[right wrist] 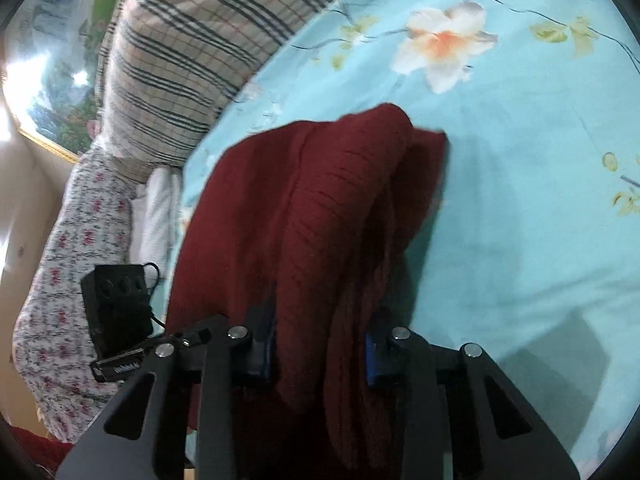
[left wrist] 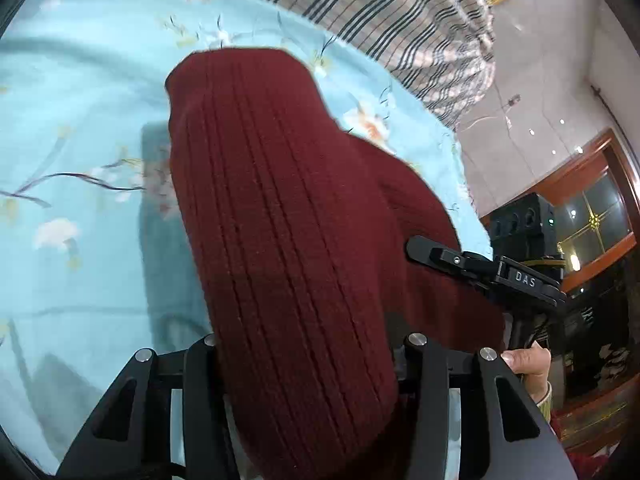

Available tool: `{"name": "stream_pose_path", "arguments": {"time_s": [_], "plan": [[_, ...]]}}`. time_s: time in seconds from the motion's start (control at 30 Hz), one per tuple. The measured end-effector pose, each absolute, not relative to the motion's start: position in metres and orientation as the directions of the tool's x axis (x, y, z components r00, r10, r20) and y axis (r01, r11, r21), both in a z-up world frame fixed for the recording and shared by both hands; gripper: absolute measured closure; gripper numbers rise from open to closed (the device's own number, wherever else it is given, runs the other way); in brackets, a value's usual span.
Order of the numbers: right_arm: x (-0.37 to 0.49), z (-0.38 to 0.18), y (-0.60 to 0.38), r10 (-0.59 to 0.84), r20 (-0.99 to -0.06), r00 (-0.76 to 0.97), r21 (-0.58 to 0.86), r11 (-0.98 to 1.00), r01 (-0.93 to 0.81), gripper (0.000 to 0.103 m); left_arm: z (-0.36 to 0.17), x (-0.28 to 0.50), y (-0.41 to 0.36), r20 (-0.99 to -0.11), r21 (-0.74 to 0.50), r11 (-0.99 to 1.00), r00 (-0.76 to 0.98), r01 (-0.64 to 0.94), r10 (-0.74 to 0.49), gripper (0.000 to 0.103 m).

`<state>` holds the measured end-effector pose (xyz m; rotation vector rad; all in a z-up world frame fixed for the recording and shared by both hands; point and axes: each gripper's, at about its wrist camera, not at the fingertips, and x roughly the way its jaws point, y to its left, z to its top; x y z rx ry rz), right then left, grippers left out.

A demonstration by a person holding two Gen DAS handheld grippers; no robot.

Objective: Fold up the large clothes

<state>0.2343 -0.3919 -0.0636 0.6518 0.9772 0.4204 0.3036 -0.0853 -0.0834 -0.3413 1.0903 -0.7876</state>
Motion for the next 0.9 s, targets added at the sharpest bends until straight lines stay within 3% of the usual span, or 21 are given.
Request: {"name": "stream_pose_path", "arguments": {"time_s": [0.33, 0.53, 0.67, 0.8, 0.9], "plan": [[0.221, -0.059, -0.265, 0.758, -0.526, 0.385, 0.733, 0.634, -0.245, 0.071, -0.036, 0.24, 0.049, -0.687, -0.523, 0.778, 0.369, 0.348, -0.626, 0.056], [0.233, -0.079, -0.209, 0.773, -0.55, 0.316, 0.731, 0.628, -0.266, 0.071, -0.062, 0.232, 0.098, -0.708, -0.531, 0.809, 0.394, 0.25, -0.586, 0.055], [0.234, -0.099, -0.206, 0.745, -0.591, 0.309, 0.715, 0.661, -0.228, 0.071, -0.09, 0.234, 0.105, -0.687, -0.577, 0.791, 0.403, 0.203, -0.604, 0.05], [0.234, -0.109, -0.214, 0.748, -0.586, 0.311, 0.728, 0.655, -0.203, 0.068, -0.092, 0.232, 0.102, -0.7, -0.543, 0.812, 0.416, 0.217, -0.58, 0.042], [0.234, -0.109, -0.214, 0.737, -0.597, 0.317, 0.721, 0.666, -0.19, 0.062, -0.09, 0.232, 0.104, -0.712, -0.538, 0.819, 0.411, 0.201, -0.569, 0.037]]}}
